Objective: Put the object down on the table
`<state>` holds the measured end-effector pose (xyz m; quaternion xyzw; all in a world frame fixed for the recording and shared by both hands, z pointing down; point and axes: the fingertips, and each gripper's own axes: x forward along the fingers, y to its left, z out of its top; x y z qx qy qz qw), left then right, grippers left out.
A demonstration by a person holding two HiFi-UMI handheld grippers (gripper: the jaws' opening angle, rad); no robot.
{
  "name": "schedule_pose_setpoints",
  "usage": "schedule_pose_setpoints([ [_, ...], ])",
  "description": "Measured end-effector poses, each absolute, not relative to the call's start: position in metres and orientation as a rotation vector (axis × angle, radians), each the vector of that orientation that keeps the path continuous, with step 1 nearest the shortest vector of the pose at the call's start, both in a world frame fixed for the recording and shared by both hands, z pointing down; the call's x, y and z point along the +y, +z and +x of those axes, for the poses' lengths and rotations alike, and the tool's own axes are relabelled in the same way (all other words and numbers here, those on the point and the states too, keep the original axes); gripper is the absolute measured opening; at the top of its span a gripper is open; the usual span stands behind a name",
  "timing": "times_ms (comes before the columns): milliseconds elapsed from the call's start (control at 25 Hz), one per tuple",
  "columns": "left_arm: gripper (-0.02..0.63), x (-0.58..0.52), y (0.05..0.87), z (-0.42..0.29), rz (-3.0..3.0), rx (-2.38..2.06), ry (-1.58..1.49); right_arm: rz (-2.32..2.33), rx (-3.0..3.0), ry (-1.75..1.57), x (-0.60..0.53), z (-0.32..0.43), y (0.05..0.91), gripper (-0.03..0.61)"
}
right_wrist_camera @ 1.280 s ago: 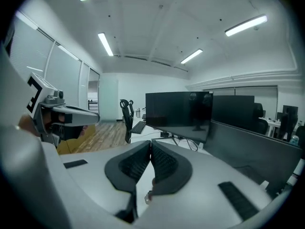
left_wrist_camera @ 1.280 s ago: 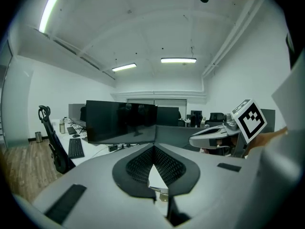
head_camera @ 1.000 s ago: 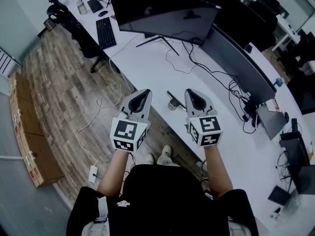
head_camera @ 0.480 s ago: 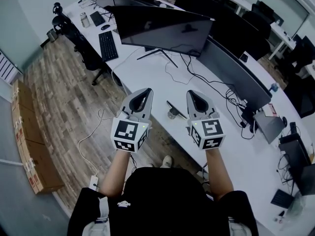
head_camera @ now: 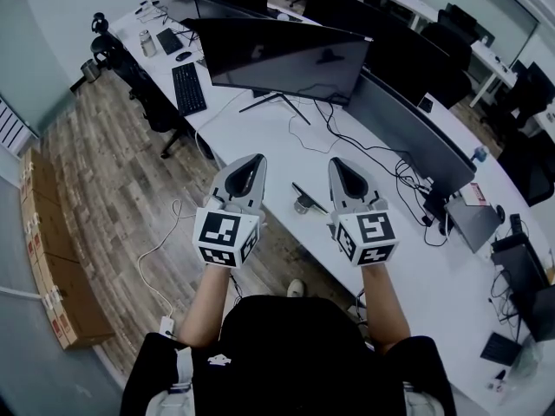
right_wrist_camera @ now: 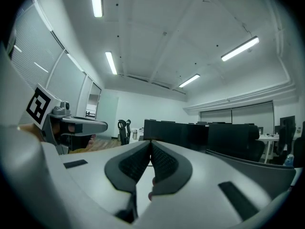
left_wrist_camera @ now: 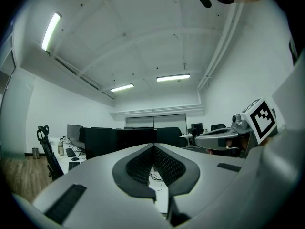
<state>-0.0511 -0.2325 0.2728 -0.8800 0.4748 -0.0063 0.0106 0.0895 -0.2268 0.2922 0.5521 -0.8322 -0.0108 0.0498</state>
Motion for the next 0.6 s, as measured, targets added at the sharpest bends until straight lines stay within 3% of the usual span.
schedule_pose_setpoints([
  [600,0.012,-0.2378,0.2696,-0.0440,-2.750,1.455,-0.022,1.677,-2.522,-0.053,-0.2324,0.0905,0.2899,0.025],
])
